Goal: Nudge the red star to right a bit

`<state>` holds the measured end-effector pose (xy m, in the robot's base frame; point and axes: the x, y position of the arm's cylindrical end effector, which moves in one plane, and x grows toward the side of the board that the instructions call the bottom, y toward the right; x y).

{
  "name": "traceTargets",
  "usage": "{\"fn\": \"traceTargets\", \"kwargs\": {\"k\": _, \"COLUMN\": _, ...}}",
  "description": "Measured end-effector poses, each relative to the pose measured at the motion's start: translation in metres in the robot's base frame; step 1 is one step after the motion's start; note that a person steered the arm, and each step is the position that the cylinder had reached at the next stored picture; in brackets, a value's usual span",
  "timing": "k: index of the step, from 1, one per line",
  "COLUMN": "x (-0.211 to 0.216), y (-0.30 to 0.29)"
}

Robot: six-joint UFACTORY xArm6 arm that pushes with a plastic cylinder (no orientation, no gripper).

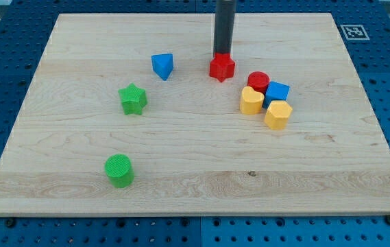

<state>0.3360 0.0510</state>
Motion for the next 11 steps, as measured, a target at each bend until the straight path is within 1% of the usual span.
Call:
{"fn": "traceTargets", "kwargs": {"k": 1, "x": 0.015, "y": 0.000}}
{"fn": "traceTargets", "kwargs": {"k": 2, "x": 0.015, "y": -0.001}}
{"fn": "traceTargets", "kwargs": {"k": 3, "x": 0.015, "y": -0.027}}
{"fn": "traceTargets", "kwargs": {"k": 5, "x": 0.027, "y": -0.016}}
{"fn": "traceTargets", "kwargs": {"k": 6, "x": 0.028, "y": -0.014}}
{"fn": "traceTargets", "kwargs": {"k": 7, "x": 0.019, "y": -0.017}}
{"fn": "traceTargets", "kwargs": {"k": 8, "x": -0.019, "y": -0.032}}
{"fn": "traceTargets", "kwargs": {"k": 9, "x": -0.041, "y": -0.070}}
{"fn": "traceTargets", "kwargs": {"k": 10, "x": -0.047, "y": -0.118}}
{"fn": "traceTargets", "kwargs": {"k": 11, "x": -0.047, "y": -0.145}}
